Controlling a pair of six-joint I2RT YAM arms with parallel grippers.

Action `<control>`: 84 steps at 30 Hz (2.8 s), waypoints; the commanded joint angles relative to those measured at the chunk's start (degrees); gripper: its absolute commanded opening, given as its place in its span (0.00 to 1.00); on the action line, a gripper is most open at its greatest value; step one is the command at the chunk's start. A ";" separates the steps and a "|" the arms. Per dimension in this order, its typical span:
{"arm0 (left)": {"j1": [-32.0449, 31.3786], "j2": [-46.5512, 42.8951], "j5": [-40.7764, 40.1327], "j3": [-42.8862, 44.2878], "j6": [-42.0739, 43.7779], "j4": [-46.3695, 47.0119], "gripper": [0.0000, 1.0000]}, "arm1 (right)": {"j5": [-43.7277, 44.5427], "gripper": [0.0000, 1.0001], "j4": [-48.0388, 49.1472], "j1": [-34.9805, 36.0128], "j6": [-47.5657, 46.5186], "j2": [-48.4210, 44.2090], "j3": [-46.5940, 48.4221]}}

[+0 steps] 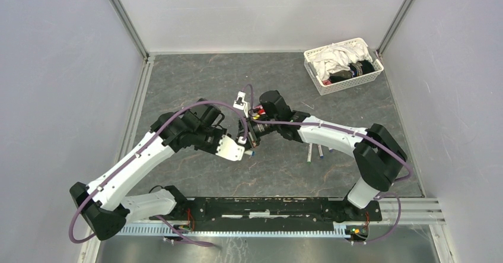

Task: Open the pen caps
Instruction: Open the pen cap from the pen, then place the pen cap at the center of the board, then place the pen at the center of the board.

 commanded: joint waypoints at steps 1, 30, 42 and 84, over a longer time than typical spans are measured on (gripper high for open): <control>-0.23 -0.37 0.26 -1.68 -0.94 -1.31 0.02 | -0.52 0.00 -1.80 -2.59 -9.21 -3.87 -1.60; 16.48 25.31 2.70 -2.09 -19.87 22.32 0.09 | 59.31 0.00 -29.97 -19.01 -20.14 -35.15 -21.49; 20.14 36.41 4.42 -1.42 -26.16 27.14 0.22 | 77.58 0.00 -19.73 -23.46 -19.85 -30.51 -29.96; 29.40 11.89 4.61 13.22 -35.59 18.04 1.00 | 74.46 0.05 -19.84 -27.91 -20.86 -22.76 -29.81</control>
